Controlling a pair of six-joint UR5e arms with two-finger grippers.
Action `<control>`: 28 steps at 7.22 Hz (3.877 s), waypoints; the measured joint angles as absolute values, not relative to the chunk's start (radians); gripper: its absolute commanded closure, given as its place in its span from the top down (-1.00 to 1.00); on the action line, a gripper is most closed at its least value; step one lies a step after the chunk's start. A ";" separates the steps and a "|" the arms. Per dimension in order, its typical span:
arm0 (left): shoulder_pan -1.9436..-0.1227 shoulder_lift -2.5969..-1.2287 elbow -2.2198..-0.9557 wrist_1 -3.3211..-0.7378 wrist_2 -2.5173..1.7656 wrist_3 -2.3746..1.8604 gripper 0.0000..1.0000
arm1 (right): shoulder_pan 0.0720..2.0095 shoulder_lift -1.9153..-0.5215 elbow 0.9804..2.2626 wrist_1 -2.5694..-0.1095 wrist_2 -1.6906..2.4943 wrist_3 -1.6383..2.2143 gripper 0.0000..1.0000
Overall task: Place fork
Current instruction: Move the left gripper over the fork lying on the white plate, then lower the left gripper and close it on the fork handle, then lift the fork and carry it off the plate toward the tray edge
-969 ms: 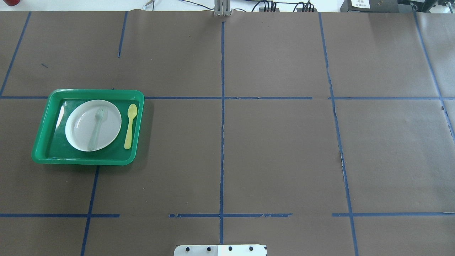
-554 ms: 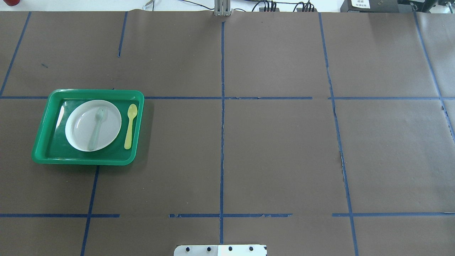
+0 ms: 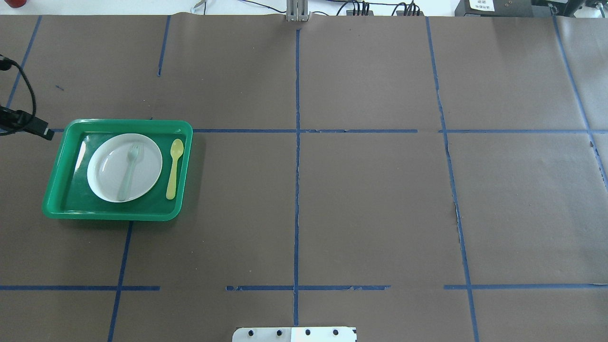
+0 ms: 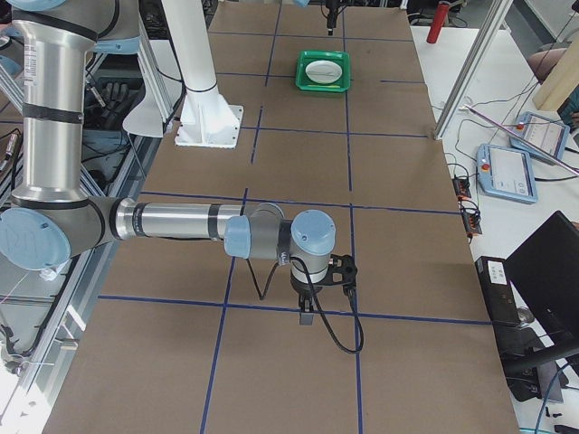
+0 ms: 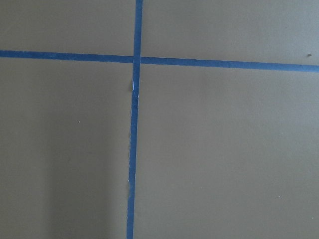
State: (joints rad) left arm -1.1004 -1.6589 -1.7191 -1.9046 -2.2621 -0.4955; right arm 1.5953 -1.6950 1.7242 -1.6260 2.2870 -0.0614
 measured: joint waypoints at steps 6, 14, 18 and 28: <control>-0.875 -1.806 -1.595 -1.927 -2.218 -0.641 0.26 | 1.595 -1.695 1.724 -1.626 2.287 -0.061 1.00; -0.842 -1.817 -1.558 -1.947 -2.218 -0.653 -1.00 | 1.595 -1.695 1.724 -1.626 2.287 -0.061 1.00; -0.842 -1.816 -1.562 -1.945 -2.218 -0.671 -1.00 | 1.595 -1.695 1.724 -1.626 2.287 -0.061 1.00; -1.042 -1.659 -1.615 -1.945 -2.279 -0.588 -1.00 | 1.595 -1.695 1.724 -1.626 2.287 -0.061 1.00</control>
